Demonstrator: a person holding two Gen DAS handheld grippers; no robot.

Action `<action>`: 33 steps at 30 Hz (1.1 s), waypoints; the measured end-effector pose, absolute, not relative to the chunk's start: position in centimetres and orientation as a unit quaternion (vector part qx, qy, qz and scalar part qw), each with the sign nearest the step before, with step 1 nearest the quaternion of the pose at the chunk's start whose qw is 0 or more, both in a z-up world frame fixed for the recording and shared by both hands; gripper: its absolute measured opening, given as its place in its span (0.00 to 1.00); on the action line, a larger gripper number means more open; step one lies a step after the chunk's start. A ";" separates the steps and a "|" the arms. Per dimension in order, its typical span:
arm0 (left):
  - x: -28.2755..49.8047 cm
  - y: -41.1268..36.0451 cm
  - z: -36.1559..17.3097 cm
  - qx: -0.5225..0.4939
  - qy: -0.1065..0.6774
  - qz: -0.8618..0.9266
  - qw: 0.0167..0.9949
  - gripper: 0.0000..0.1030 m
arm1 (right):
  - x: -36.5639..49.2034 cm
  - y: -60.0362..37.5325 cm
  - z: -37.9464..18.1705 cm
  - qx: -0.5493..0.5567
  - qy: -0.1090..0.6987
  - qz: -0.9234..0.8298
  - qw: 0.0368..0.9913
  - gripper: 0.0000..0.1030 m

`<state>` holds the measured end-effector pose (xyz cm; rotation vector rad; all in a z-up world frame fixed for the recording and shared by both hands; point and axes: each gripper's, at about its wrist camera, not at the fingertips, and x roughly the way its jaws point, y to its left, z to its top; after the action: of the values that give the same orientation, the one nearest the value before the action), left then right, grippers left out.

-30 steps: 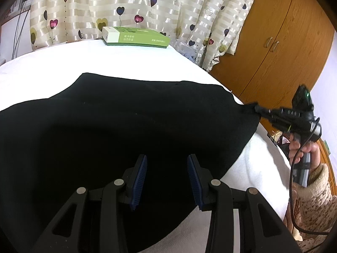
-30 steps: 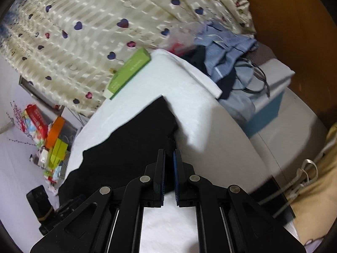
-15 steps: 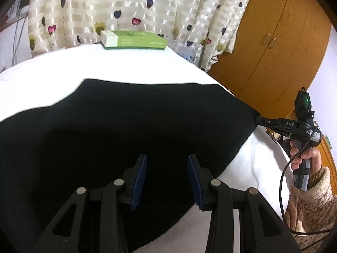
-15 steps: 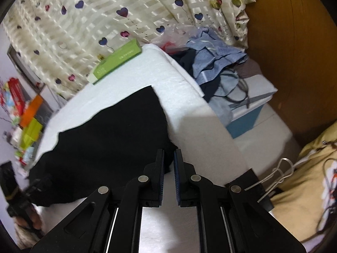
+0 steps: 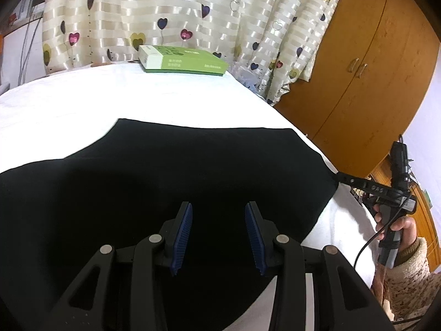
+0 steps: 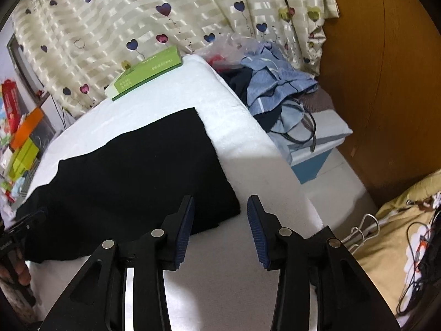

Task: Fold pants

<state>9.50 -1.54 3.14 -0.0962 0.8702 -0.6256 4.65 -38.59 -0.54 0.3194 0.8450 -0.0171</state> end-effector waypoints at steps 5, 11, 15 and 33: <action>9.2 -2.5 2.8 -0.040 0.423 -0.311 0.850 0.42 | 4.6 -36.8 -0.6 0.163 0.407 0.016 0.899 0.42; 8.8 -3.3 2.6 -0.040 0.427 -0.320 0.844 0.42 | 2.8 -35.6 -1.2 0.218 0.393 0.072 0.890 0.42; 8.5 -3.6 2.6 -0.039 0.428 -0.324 0.843 0.42 | 3.3 -34.6 -1.3 0.216 0.388 0.086 0.892 0.42; 8.8 -3.7 2.4 -0.049 0.436 -0.318 0.841 0.42 | 5.8 -38.2 -1.0 0.288 0.360 0.045 0.886 0.09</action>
<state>8.76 -3.69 2.43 -0.1030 0.9208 -0.6714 5.83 -38.25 -0.95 0.5991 0.7479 0.0927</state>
